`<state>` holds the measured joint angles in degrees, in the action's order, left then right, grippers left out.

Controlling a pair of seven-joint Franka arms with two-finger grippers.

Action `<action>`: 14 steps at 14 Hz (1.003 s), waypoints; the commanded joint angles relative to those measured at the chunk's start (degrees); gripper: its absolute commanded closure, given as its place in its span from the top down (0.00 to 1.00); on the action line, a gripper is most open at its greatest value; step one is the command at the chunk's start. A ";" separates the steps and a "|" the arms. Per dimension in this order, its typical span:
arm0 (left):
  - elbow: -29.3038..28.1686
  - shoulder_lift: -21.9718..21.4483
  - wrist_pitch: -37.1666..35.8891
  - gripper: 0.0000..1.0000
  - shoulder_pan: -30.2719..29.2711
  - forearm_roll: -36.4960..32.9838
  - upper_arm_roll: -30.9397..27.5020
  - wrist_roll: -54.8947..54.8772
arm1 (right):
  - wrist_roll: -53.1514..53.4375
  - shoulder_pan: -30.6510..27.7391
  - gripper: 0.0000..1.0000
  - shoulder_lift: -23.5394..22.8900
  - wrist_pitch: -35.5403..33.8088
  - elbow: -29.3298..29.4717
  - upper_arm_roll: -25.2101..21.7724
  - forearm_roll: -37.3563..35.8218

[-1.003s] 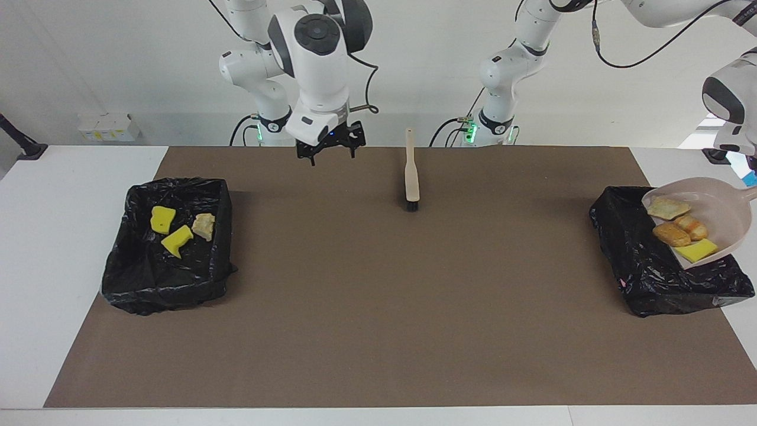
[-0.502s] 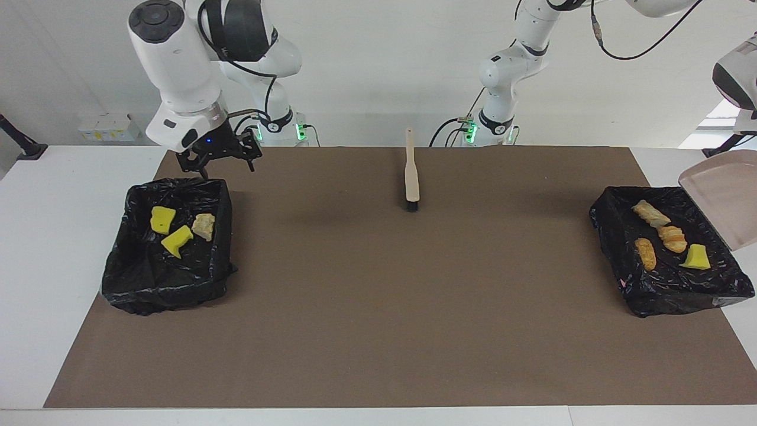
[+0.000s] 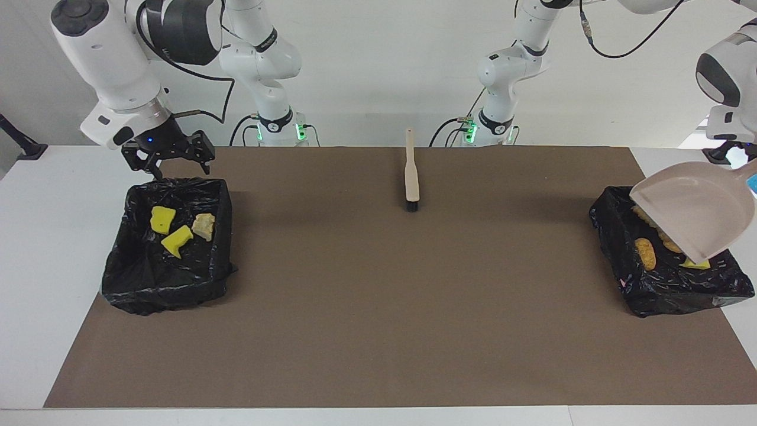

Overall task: Sweep and dump trash in bin
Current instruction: 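Tip the dustpan with the left gripper to dump scraps into the bag, then bring the dustpan back with the left gripper and set it down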

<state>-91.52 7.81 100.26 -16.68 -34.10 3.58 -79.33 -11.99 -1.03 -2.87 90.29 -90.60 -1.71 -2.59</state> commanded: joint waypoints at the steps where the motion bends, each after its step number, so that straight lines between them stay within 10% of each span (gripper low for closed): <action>1: -4.44 -2.96 -0.86 0.00 3.74 8.33 -0.77 9.86 | 6.79 0.42 1.00 1.02 0.42 0.34 1.27 0.39; 14: -10.87 4.49 8.18 0.00 35.64 33.40 -0.77 92.93 | 10.76 0.24 1.00 2.00 0.59 -0.71 1.18 4.35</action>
<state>-102.18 11.26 105.61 15.00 -2.77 4.18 6.67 -2.47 -0.40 -1.62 90.30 -90.25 -0.65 0.48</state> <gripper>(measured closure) 0.687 0.000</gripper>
